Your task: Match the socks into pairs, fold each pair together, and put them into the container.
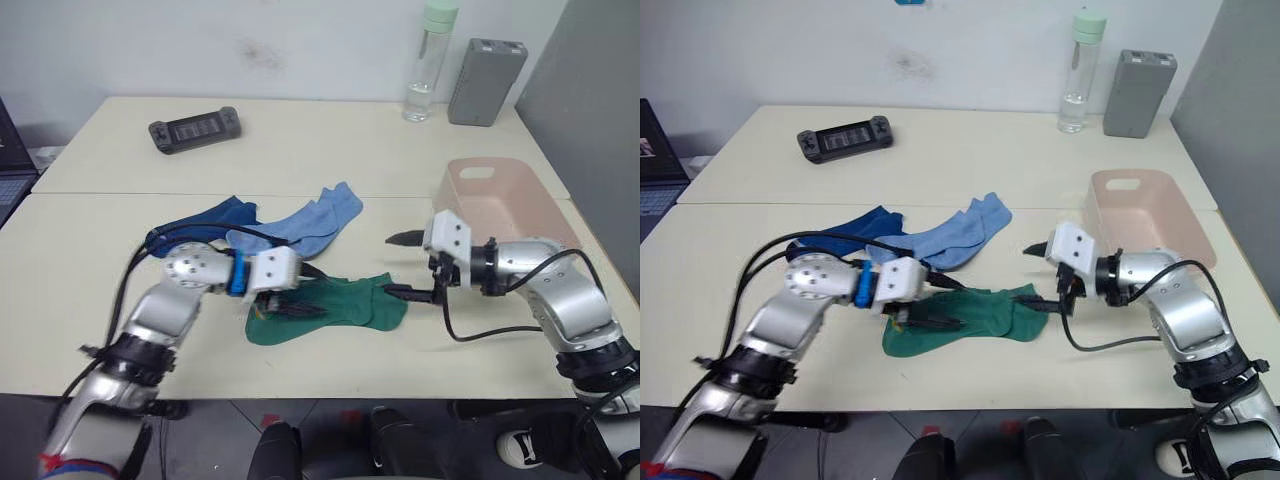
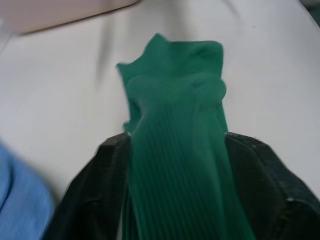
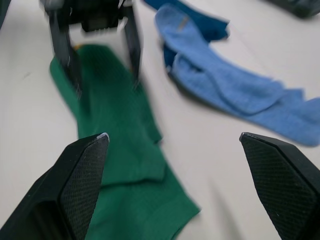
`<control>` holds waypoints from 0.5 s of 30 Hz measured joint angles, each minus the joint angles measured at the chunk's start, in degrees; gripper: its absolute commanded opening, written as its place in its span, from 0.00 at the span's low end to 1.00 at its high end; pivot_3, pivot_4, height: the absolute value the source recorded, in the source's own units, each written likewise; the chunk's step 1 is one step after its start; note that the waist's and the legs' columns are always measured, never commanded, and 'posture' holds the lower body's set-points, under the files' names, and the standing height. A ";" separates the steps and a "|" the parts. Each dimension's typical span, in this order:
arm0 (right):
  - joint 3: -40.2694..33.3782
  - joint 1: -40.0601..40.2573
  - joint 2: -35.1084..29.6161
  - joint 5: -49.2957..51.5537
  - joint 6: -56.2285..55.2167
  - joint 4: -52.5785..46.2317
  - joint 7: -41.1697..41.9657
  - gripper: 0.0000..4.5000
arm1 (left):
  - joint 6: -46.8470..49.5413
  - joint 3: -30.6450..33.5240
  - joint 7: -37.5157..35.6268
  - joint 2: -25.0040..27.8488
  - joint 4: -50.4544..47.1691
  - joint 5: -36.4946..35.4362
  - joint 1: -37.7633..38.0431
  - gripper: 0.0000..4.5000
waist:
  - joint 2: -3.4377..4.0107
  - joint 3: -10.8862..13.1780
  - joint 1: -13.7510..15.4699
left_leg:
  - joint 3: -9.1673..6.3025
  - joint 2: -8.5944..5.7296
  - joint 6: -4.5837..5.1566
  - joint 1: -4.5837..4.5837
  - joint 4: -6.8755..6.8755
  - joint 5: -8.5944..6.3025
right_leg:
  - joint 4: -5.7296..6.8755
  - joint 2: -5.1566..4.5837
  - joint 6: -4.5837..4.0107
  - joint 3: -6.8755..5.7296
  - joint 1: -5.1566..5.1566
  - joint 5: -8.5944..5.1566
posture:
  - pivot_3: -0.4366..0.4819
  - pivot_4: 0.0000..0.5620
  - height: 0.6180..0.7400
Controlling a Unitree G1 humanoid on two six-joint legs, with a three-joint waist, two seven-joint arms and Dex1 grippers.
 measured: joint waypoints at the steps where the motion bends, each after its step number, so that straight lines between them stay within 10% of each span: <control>1: 0.48 -0.21 0.34 -0.48 -0.23 0.51 -0.06 1.00 | 2.57 2.24 1.00 0.99 -2.09 -1.55 2.44 0.94 | 0.00 0.00 -0.16 | 0.01 0.01 0.00 0.00 0.00 0.00 | -0.01 0.00 0.00 0.02 0.00 0.00 | 0.48 0.27 1.00; 15: 4.74 -4.72 5.42 -4.89 3.58 6.92 -1.69 1.00 | 25.81 22.48 16.72 3.35 -14.99 -12.67 26.07 1.00 | 0.00 0.00 -0.22 | 0.02 0.02 -0.02 0.03 0.01 0.01 | -0.01 -0.05 0.08 -0.04 0.02 0.02 | 0.48 0.27 1.00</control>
